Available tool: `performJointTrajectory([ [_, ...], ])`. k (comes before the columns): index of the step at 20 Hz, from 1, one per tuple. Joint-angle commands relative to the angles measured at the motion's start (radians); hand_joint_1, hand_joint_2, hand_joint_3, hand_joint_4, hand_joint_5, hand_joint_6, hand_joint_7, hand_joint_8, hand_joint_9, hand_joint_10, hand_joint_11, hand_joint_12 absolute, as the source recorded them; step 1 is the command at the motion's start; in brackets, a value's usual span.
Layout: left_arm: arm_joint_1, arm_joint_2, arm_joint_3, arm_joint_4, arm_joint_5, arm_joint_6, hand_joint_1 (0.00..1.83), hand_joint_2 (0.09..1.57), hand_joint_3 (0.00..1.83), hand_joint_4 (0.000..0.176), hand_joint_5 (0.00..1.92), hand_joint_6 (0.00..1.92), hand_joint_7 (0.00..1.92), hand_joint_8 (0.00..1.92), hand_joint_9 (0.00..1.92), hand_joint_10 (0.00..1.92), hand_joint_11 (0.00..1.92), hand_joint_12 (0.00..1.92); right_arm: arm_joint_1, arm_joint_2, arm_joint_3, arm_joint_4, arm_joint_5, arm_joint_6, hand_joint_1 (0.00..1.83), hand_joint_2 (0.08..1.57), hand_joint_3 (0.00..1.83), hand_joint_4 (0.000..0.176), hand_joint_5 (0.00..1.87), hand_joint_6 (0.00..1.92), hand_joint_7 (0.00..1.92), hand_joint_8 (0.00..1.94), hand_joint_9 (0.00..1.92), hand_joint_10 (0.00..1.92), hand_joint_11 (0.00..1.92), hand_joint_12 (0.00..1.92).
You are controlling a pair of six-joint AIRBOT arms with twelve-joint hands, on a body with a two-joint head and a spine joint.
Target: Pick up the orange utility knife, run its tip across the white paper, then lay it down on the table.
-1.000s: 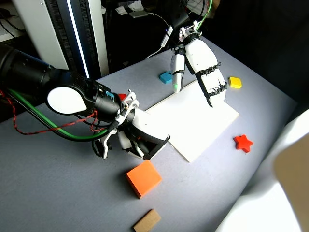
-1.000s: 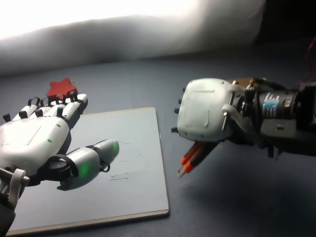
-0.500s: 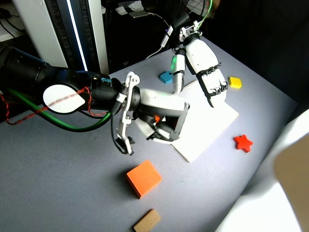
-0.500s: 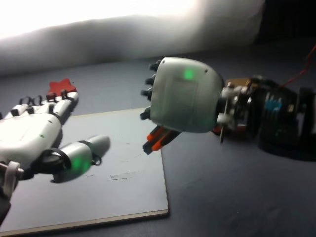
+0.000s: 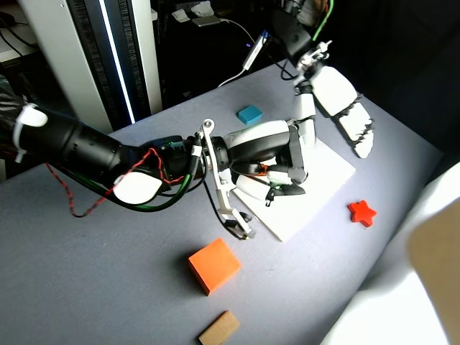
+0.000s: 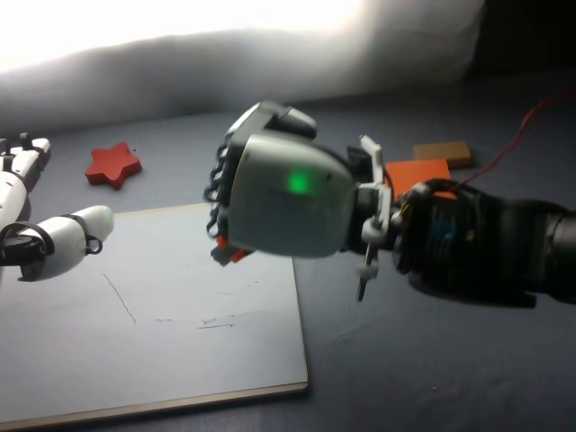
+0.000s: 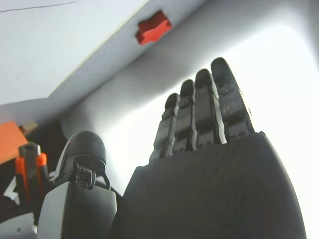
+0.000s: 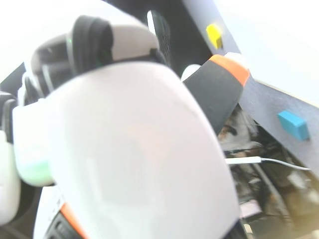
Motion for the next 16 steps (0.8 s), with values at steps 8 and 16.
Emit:
performJointTrajectory([
  [8,0.021,0.025,0.051,0.038,-0.068,-0.007,0.00,1.28,0.00,0.015,0.00,0.00,0.08,0.00,0.11,0.01,0.00,0.43,-0.010,-0.157,0.254,-0.153,0.320,-0.062,1.53,1.04,0.50,0.176,1.35,1.92,1.53,1.94,1.66,1.92,1.72,1.92],
  [16,0.028,0.024,0.055,0.038,-0.068,-0.009,0.00,1.27,0.00,0.001,0.01,0.00,0.07,0.00,0.10,0.01,0.00,0.57,-0.026,-0.312,0.488,-0.202,0.376,-0.073,1.46,1.02,0.55,0.176,1.35,1.92,1.53,1.94,1.68,1.92,1.75,1.92],
])
